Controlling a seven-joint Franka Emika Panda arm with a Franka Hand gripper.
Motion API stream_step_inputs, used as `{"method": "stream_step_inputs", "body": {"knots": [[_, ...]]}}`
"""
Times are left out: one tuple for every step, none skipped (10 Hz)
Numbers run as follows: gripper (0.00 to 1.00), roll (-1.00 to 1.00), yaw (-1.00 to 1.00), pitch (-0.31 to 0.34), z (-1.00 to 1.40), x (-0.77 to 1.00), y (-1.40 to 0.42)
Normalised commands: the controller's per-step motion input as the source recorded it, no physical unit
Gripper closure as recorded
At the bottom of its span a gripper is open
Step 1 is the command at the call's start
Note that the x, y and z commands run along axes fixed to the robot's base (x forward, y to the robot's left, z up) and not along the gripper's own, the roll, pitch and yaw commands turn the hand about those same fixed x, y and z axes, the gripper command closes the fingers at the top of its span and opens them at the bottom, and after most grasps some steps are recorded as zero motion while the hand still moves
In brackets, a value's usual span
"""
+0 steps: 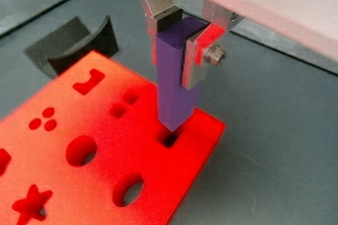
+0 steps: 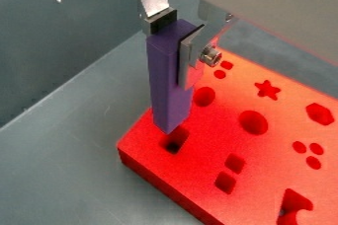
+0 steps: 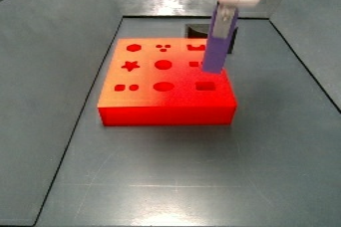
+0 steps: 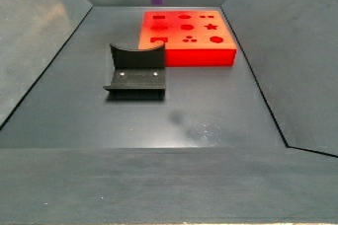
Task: Pick up the rectangle object. Move up. Move to above the board. Insert the rectangle object.
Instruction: Insert the rectangle object.
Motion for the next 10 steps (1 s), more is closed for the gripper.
{"method": "stream_step_inputs", "body": {"knots": [[1.0,0.02,0.32,-0.064,-0.39,0.0,0.06],[1.0,0.06,0.32,-0.033,-0.3,0.0,0.08],[1.0,0.07,0.31,-0.009,-0.22,0.01,0.1],[1.0,0.06,0.27,0.0,-0.21,0.05,0.06],[1.0,0.06,0.21,-0.007,-0.23,0.04,0.01],[1.0,0.05,0.2,-0.004,-0.26,0.04,0.0],[1.0,0.05,0.25,-0.023,-0.29,0.0,0.0],[1.0,0.05,0.31,-0.02,-0.29,0.0,0.0],[1.0,0.04,0.38,-0.02,-0.3,0.0,0.0],[1.0,0.03,0.37,-0.007,-0.3,0.01,0.0]]}}
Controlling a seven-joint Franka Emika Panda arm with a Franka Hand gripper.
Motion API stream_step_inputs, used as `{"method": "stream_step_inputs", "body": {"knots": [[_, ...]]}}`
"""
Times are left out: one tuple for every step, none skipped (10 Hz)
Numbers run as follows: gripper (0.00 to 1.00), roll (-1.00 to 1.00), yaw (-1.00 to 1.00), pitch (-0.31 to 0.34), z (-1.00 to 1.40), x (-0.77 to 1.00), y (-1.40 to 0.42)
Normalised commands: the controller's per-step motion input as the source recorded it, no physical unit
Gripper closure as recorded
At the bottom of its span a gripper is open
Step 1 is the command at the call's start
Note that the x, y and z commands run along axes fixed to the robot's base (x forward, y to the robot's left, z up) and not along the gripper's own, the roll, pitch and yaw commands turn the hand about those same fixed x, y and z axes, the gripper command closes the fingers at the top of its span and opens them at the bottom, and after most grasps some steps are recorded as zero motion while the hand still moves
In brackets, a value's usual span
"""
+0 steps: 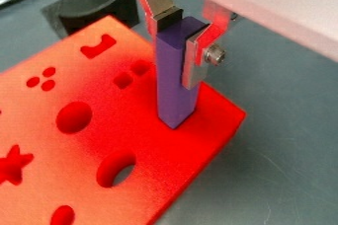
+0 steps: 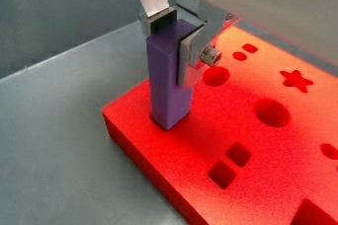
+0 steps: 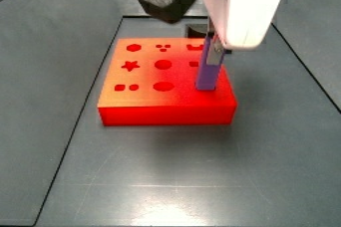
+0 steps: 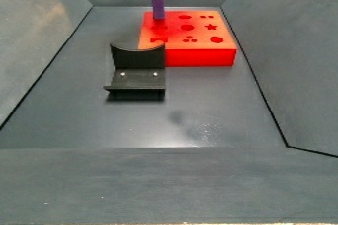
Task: Pick up the rectangle object. Move up. Move to above the board. Insert the rectangle object.
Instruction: Insert the rectangle object.
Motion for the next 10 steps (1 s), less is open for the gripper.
{"method": "stream_step_inputs", "body": {"knots": [[1.0,0.03,0.3,-0.004,-0.29,0.0,0.0],[1.0,0.05,0.23,-0.01,-0.31,0.0,-0.03],[1.0,0.05,0.02,0.0,-0.31,0.0,-0.09],[1.0,0.05,0.0,0.0,-0.32,-0.01,-0.06],[1.0,0.05,0.0,0.0,-0.3,0.0,-0.01],[1.0,0.05,0.0,0.0,-0.3,0.0,0.0],[1.0,0.02,0.0,0.0,-0.29,-0.03,0.0],[1.0,-0.01,-0.18,0.0,-0.01,-0.24,0.0],[1.0,0.0,0.0,-0.006,0.0,0.0,0.0],[1.0,0.0,0.0,0.0,0.0,0.0,0.0]]}}
